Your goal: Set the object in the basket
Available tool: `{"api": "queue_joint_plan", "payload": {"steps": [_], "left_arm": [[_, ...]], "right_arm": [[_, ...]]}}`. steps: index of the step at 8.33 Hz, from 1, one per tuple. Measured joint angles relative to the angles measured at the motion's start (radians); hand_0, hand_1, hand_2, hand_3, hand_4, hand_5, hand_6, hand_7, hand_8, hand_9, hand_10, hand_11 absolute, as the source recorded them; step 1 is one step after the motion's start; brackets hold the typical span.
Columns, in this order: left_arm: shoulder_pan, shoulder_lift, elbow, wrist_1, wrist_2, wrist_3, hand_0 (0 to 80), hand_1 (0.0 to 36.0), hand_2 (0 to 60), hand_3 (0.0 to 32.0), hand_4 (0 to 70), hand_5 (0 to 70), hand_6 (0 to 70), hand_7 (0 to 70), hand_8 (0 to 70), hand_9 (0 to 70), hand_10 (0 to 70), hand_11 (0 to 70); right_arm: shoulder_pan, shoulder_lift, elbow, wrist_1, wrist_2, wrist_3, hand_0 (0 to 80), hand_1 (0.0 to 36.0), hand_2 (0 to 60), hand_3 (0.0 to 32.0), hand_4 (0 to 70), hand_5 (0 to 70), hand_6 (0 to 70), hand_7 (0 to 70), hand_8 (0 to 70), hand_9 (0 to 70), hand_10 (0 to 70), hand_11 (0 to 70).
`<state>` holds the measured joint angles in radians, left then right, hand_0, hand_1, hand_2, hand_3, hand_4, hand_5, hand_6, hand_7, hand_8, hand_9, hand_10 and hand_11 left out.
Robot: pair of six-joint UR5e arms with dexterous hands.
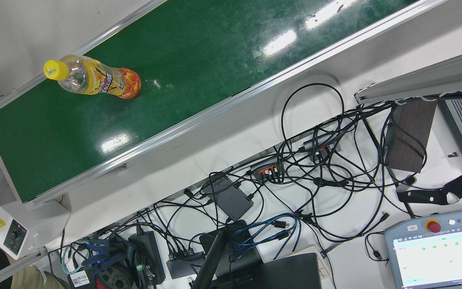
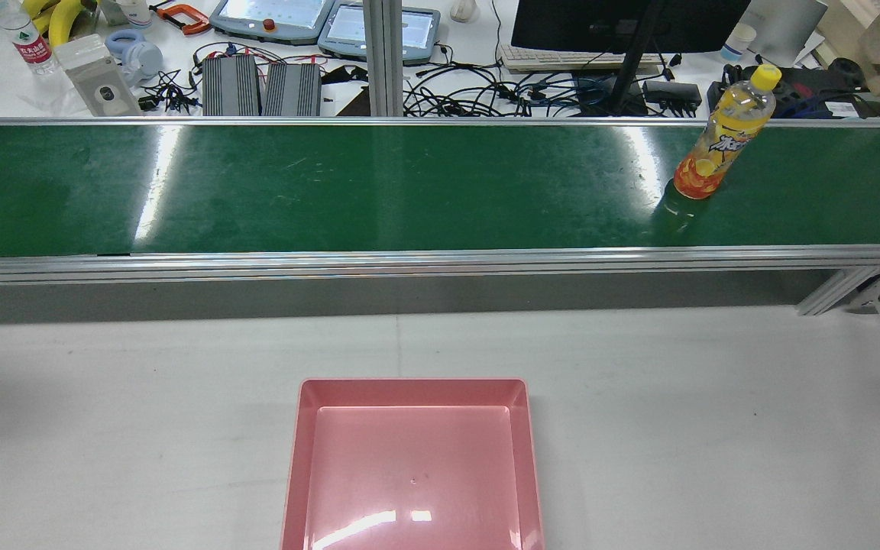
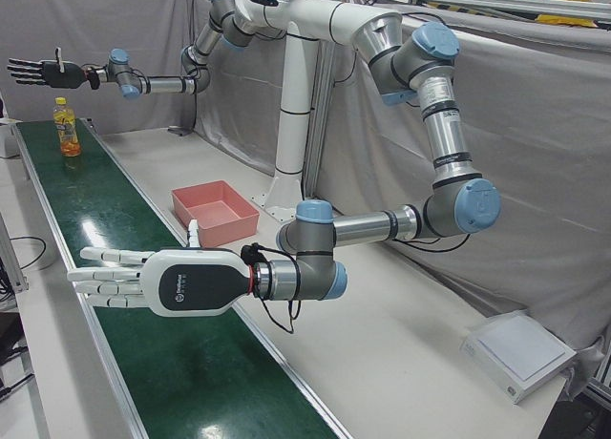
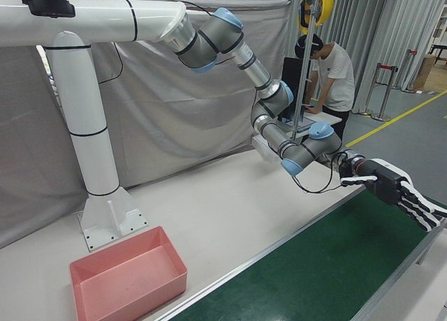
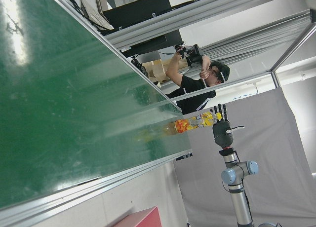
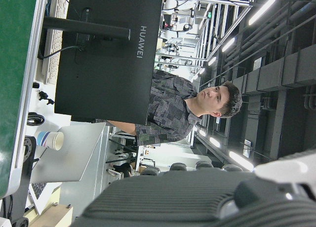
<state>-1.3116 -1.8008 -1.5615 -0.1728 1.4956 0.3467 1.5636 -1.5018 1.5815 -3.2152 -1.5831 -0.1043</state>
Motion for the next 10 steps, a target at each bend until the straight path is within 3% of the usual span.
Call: {"api": "queue_joint_plan", "payload": {"steps": [10], "left_arm": [[0.002,0.000,-0.043,0.029,0.003,0.000,52.5,5.8,0.0,0.0,16.7,8.0,0.0,0.0,4.8,9.0,6.2,10.2]], "right_arm": [[-0.001,0.000,-0.006,0.000,0.001,0.000,0.0,0.0,0.0,0.0,0.0,0.0,0.0,0.0,0.0,0.0,0.0,0.0]]}}
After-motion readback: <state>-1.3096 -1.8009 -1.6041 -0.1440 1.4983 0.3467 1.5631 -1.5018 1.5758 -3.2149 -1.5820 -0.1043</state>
